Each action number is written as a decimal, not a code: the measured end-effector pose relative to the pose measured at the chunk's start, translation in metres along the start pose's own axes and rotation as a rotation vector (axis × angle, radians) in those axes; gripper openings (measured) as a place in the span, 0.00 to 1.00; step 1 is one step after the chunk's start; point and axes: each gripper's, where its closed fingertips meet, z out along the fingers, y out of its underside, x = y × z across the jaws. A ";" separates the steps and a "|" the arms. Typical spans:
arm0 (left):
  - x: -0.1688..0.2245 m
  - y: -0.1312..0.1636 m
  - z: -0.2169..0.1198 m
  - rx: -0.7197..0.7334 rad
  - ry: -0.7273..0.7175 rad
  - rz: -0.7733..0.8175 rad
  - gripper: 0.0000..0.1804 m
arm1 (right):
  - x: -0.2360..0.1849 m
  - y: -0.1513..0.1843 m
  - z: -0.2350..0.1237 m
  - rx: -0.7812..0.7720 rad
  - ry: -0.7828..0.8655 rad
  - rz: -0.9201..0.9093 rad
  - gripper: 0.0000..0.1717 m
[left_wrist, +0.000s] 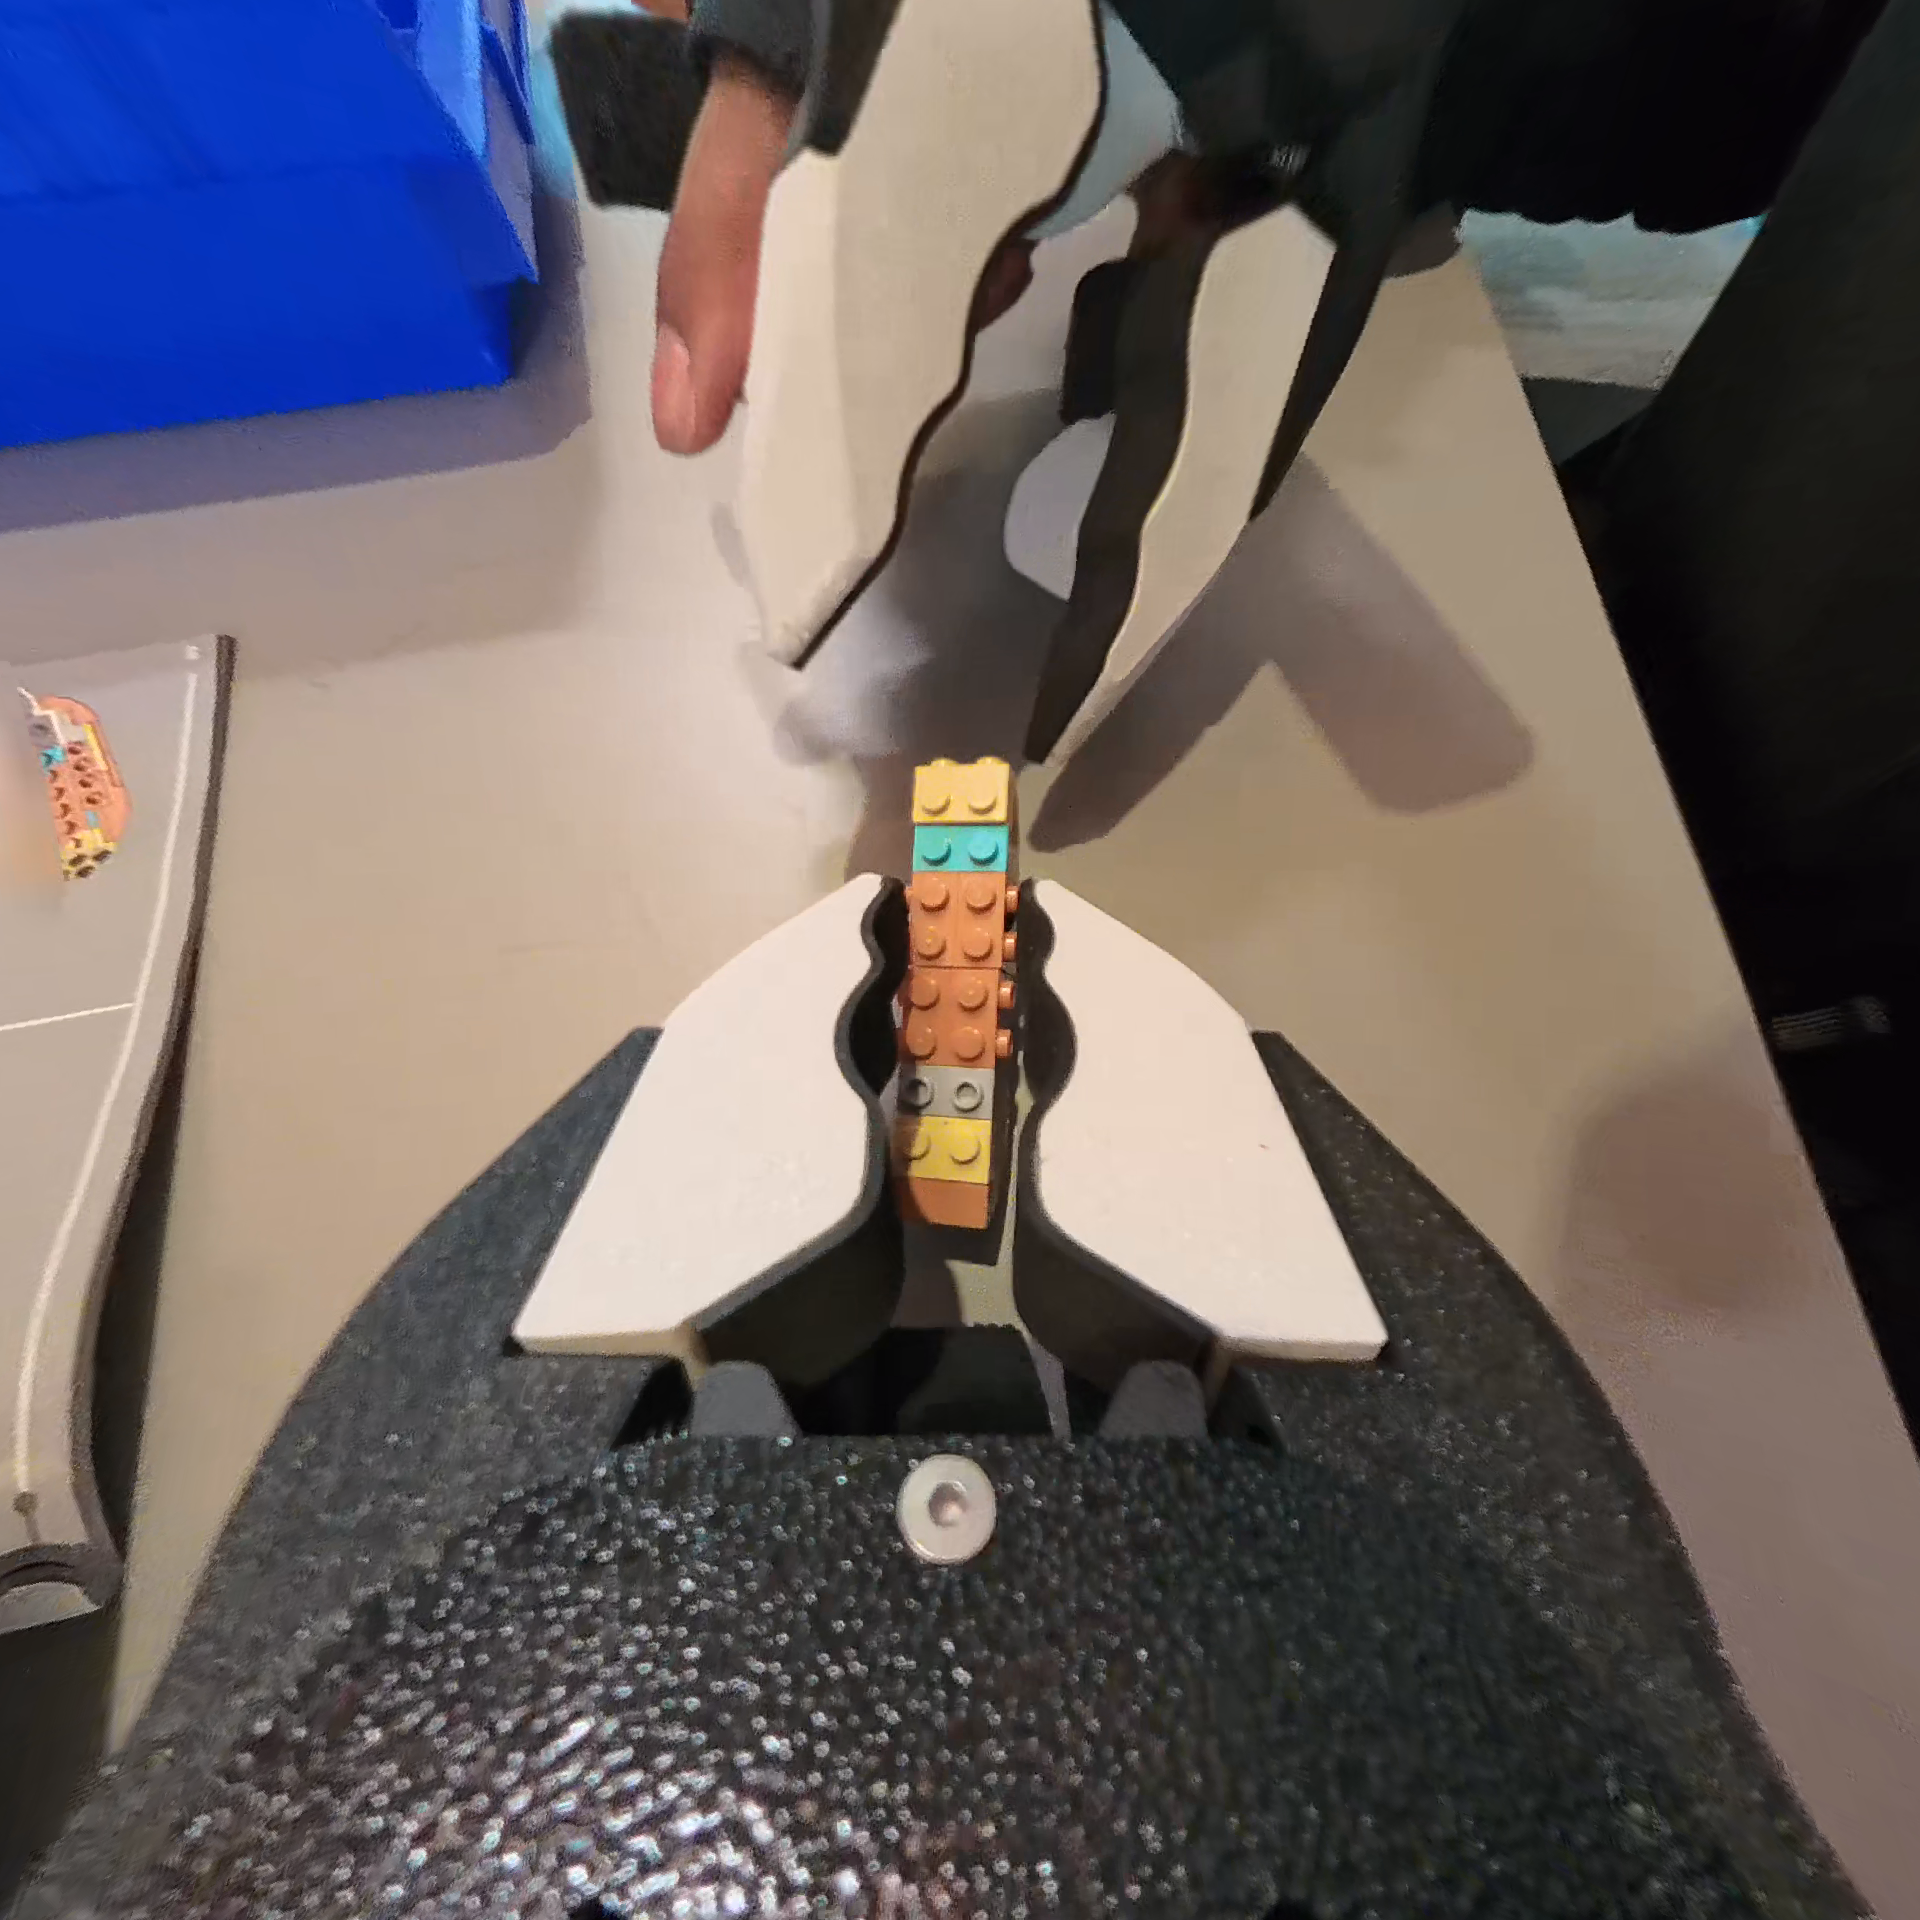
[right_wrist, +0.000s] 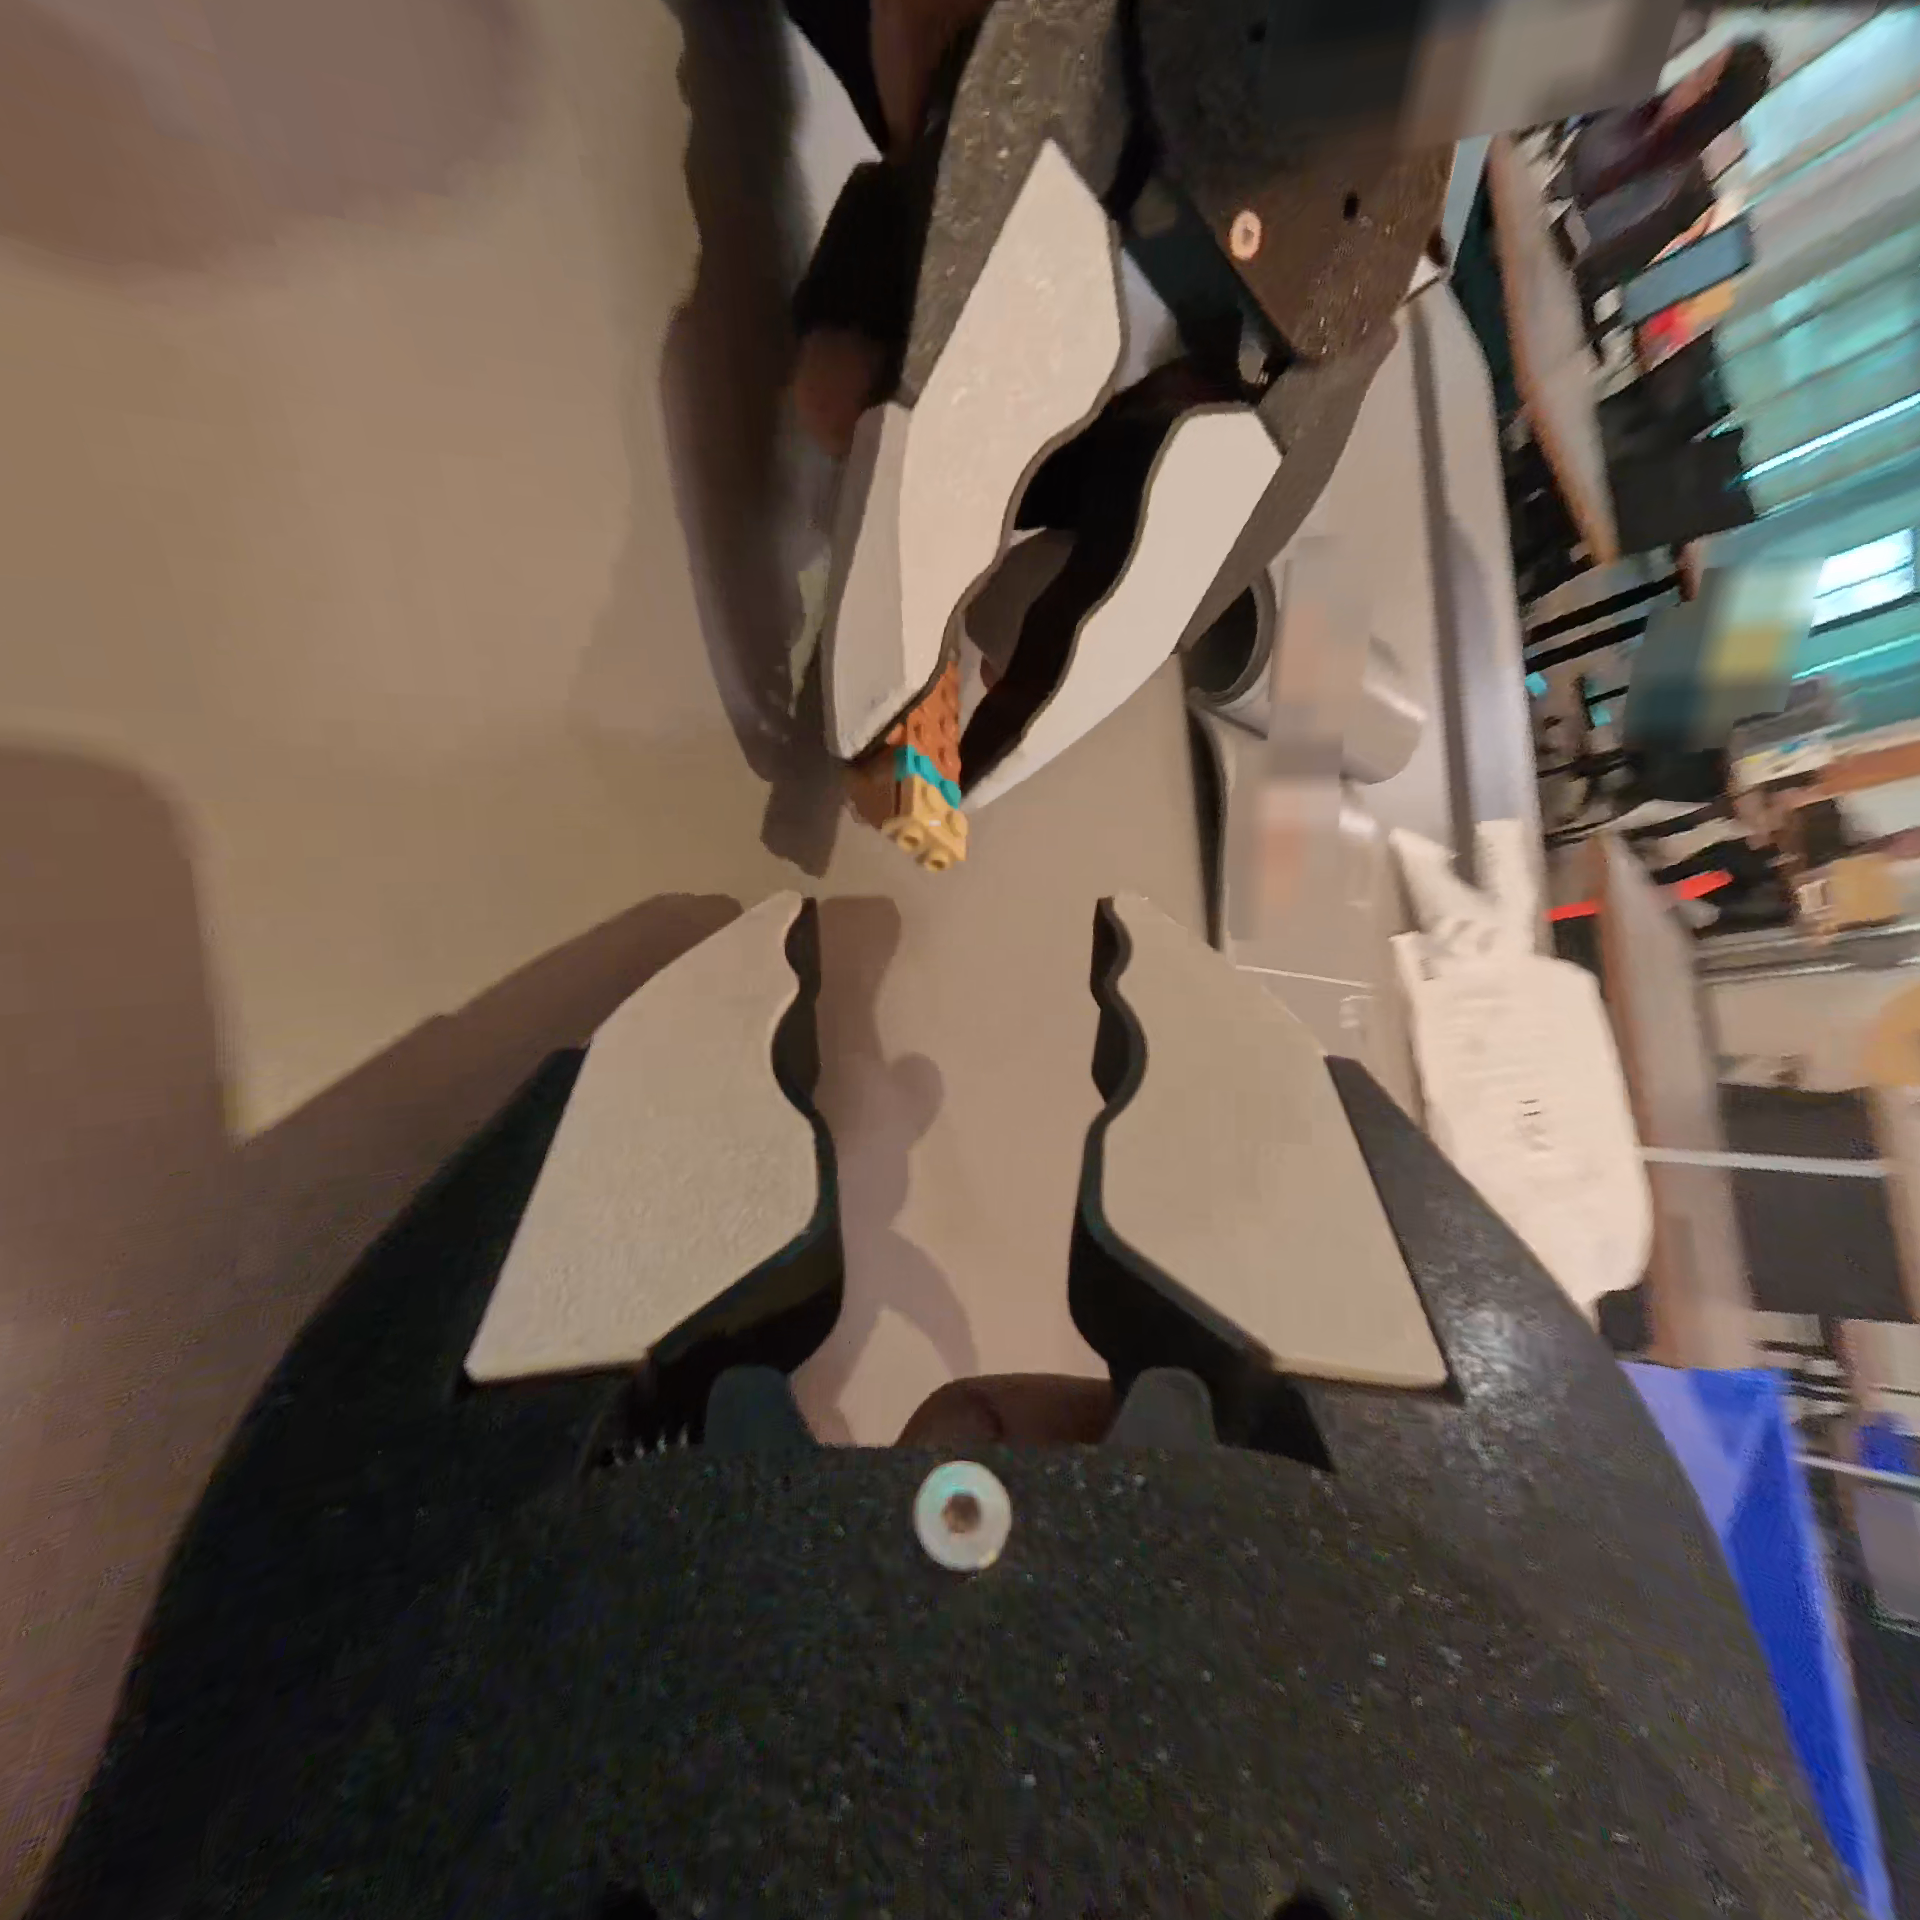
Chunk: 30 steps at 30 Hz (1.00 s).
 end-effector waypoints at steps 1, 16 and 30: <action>0.001 0.000 -0.001 0.005 0.011 -0.014 0.11 | 0.001 0.001 0.001 0.002 0.018 -0.039 0.29; 0.009 -0.003 -0.006 0.025 0.102 -0.099 0.11 | -0.008 -0.013 0.009 0.103 0.116 -0.389 0.20; 0.015 0.000 -0.005 0.021 0.162 -0.155 0.11 | -0.015 -0.022 0.011 0.151 0.101 -0.413 0.12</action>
